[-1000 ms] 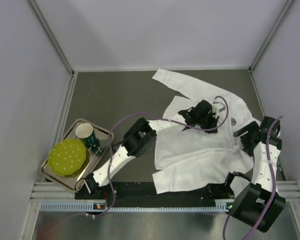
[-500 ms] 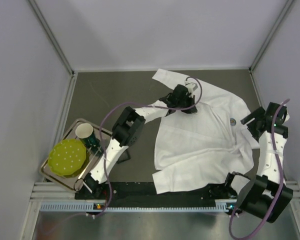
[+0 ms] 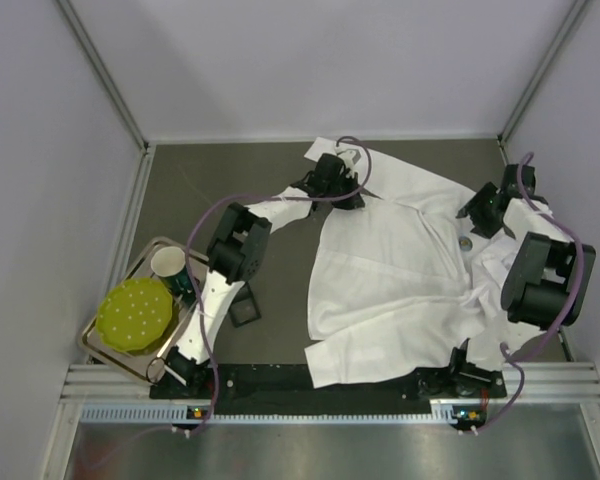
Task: Remove the brooch from the garment
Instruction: Remove the brooch from the clothes, then adjust the clothes at the center of the board.
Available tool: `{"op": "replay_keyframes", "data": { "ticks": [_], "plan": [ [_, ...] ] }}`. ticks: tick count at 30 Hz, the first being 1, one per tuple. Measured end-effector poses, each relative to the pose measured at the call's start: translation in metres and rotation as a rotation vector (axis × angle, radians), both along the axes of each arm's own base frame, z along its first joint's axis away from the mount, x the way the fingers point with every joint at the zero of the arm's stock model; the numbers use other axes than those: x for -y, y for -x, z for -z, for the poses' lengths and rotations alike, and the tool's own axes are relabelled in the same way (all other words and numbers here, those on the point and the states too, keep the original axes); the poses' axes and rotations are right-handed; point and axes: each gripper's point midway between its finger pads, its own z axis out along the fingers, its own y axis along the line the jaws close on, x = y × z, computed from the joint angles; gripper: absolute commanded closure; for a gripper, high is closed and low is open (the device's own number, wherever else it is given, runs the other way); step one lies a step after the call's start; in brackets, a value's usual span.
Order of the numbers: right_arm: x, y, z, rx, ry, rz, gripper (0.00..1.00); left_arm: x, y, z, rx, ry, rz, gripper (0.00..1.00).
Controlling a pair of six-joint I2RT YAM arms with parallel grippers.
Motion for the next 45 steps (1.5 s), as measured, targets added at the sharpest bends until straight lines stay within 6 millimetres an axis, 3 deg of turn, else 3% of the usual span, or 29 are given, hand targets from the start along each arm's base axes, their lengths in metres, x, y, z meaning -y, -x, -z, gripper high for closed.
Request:
{"op": "replay_keyframes", "data": {
  "ticks": [8,13,18,24,28,31,36,40,43,45],
  "plan": [
    [-0.004,-0.032,0.005,0.008,0.033,-0.091,0.32,-0.014,-0.004,-0.003,0.013,-0.073,-0.025,1.0],
    [-0.029,-0.063,0.014,0.002,0.053,-0.199,0.31,-0.039,-0.016,0.0,-0.018,-0.074,-0.062,1.0],
    [-0.059,-0.061,0.029,-0.062,0.148,-0.299,0.27,-0.071,-0.022,-0.001,-0.04,-0.08,-0.111,1.0],
    [-0.074,-0.068,0.017,-0.063,0.293,-0.379,0.23,-0.097,-0.021,-0.014,-0.055,-0.117,-0.16,1.0],
    [-0.076,-0.078,-0.011,-0.034,0.411,-0.391,0.23,-0.113,-0.02,-0.053,-0.016,-0.129,-0.215,1.0],
    [-0.108,-0.093,-0.039,0.045,0.429,-0.426,0.23,-0.136,-0.005,-0.102,0.038,-0.124,-0.281,1.0],
    [-0.191,-0.11,-0.066,0.158,0.4,-0.516,0.24,-0.183,0.032,-0.196,0.16,-0.07,-0.374,1.0],
    [-0.249,-0.119,-0.048,0.166,0.381,-0.592,0.24,-0.218,0.059,-0.246,0.238,-0.073,-0.434,1.0],
    [-0.278,-0.116,-0.02,0.128,0.378,-0.647,0.24,-0.235,0.083,-0.253,0.247,-0.099,-0.454,1.0],
    [-0.293,-0.113,-0.002,0.099,0.382,-0.679,0.26,-0.246,0.103,-0.243,0.226,-0.132,-0.459,1.0]
  ]
}}
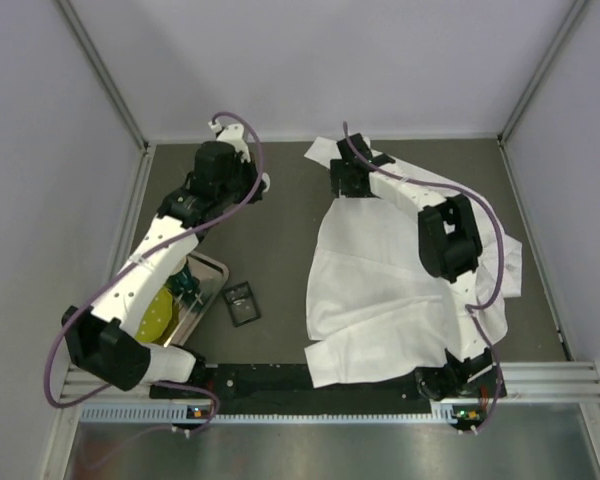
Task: Remove the brooch from the garment
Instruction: Adjust the clothes at the center of the board.
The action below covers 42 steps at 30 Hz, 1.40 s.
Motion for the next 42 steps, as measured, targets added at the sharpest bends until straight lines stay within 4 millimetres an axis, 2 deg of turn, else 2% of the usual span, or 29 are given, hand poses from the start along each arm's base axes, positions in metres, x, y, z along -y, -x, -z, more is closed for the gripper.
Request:
{"op": "replay_keyframes", "data": {
  "ticks": [2,5,7,8,10,17,18,21,26,30,37,40,42],
  "plan": [
    [-0.012,0.005,0.018,-0.032,0.016,-0.023,0.32,-0.008,0.018,0.013,-0.03,-0.015,-0.002,1.0],
    [-0.022,0.01,0.038,-0.071,0.034,-0.037,0.35,-0.018,0.041,0.031,-0.077,-0.034,0.0,1.0],
    [-0.026,0.013,0.048,-0.088,0.046,-0.044,0.37,-0.02,0.048,0.034,-0.088,-0.038,0.003,1.0],
    [-0.027,0.013,0.052,-0.097,0.051,-0.046,0.42,-0.021,0.05,0.034,-0.087,-0.036,0.005,1.0],
    [-0.034,0.009,0.052,-0.094,0.046,-0.05,0.44,-0.021,0.053,0.031,-0.08,-0.033,0.011,1.0],
    [-0.064,-0.02,0.052,-0.066,-0.022,-0.073,0.77,-0.018,0.06,0.019,-0.055,-0.013,0.046,1.0],
    [-0.068,-0.024,0.051,-0.06,-0.032,-0.08,0.79,-0.018,0.061,0.018,-0.054,-0.013,0.05,1.0],
    [-0.08,-0.032,0.051,-0.054,-0.068,-0.106,1.0,-0.017,0.062,0.017,-0.053,-0.016,0.062,1.0],
    [-0.103,-0.039,0.05,-0.053,-0.138,-0.174,1.0,-0.015,0.063,0.015,-0.051,-0.016,0.077,1.0],
    [-0.131,-0.043,0.048,-0.027,-0.199,-0.266,1.0,-0.012,0.065,0.015,-0.055,-0.008,0.094,1.0],
    [-0.198,-0.019,0.045,-0.002,-0.33,-0.462,1.0,-0.005,0.069,0.014,-0.071,0.027,0.12,1.0],
    [-0.22,-0.014,0.041,0.032,-0.381,-0.534,1.0,-0.003,0.071,0.015,-0.083,0.045,0.127,1.0],
    [-0.228,-0.016,0.035,0.06,-0.411,-0.558,1.0,0.0,0.072,0.015,-0.092,0.063,0.133,1.0]
  ]
}}
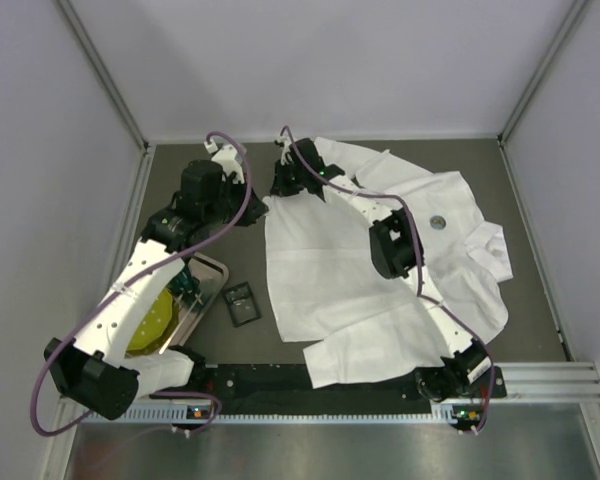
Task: Remove the brooch from the garment
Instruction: Adjust the clothes at the center of the board.
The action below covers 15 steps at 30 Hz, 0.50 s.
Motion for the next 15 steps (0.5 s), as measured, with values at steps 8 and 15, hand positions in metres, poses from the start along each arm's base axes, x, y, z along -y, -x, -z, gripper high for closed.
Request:
{"op": "replay_keyframes", "data": {
  "ticks": [8,15],
  "plan": [
    [-0.008,-0.03,-0.038,0.123,-0.112,0.044,0.53,0.01,0.007,0.001,-0.042,0.063,0.024,1.0],
    [0.038,-0.018,-0.054,0.039,-0.022,0.128,0.31,0.03,0.011,0.008,-0.084,0.103,0.092,1.0]
  ]
}}
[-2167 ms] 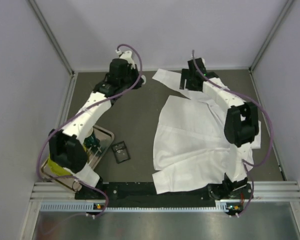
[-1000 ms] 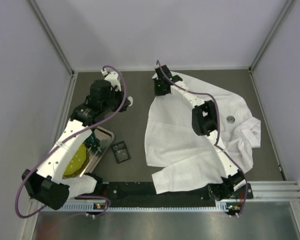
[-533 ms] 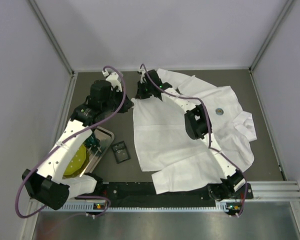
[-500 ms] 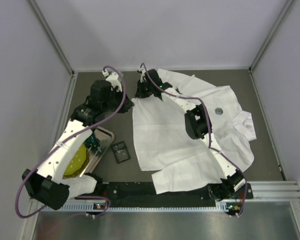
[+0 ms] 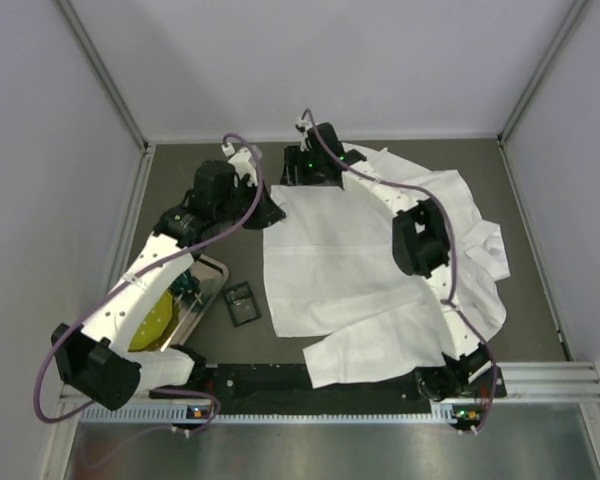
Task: Remove the brooch from the garment
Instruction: Adjust the clothes at the center of the board.
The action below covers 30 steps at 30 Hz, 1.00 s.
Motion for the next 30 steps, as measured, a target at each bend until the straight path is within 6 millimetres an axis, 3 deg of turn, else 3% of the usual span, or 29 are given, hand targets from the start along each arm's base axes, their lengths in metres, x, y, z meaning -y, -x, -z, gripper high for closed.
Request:
{"op": "replay_keyframes", "data": {
  "ticks": [2,7,10,12,14,17,20,24,30],
  "plan": [
    [0.03,0.024,-0.018,-0.049,0.05,0.023,0.25,0.013,0.003,0.004,-0.004,0.003,0.043,1.0],
    [0.118,0.097,-0.103,-0.029,0.055,0.088,0.21,0.065,0.02,0.014,-0.001,0.022,0.208,1.0],
    [0.172,0.145,-0.137,0.016,0.023,0.128,0.2,0.093,0.031,0.015,0.01,0.092,0.306,1.0],
    [0.202,0.175,-0.14,0.026,0.006,0.153,0.2,0.105,0.036,0.015,0.01,0.15,0.345,1.0],
    [0.222,0.211,-0.122,-0.002,0.009,0.157,0.19,0.114,0.039,0.013,0.021,0.216,0.369,1.0],
    [0.237,0.259,-0.088,-0.072,0.014,0.133,0.18,0.125,0.046,0.013,0.034,0.322,0.395,1.0],
    [0.241,0.298,-0.072,-0.095,-0.032,0.096,0.19,0.131,0.06,0.021,0.017,0.404,0.423,1.0],
    [0.23,0.337,-0.089,-0.018,-0.176,-0.033,0.25,0.142,0.077,0.007,0.037,0.502,0.491,1.0],
    [0.211,0.359,-0.122,0.075,-0.342,-0.184,0.27,0.145,0.092,-0.028,0.108,0.631,0.577,1.0]
  ]
}}
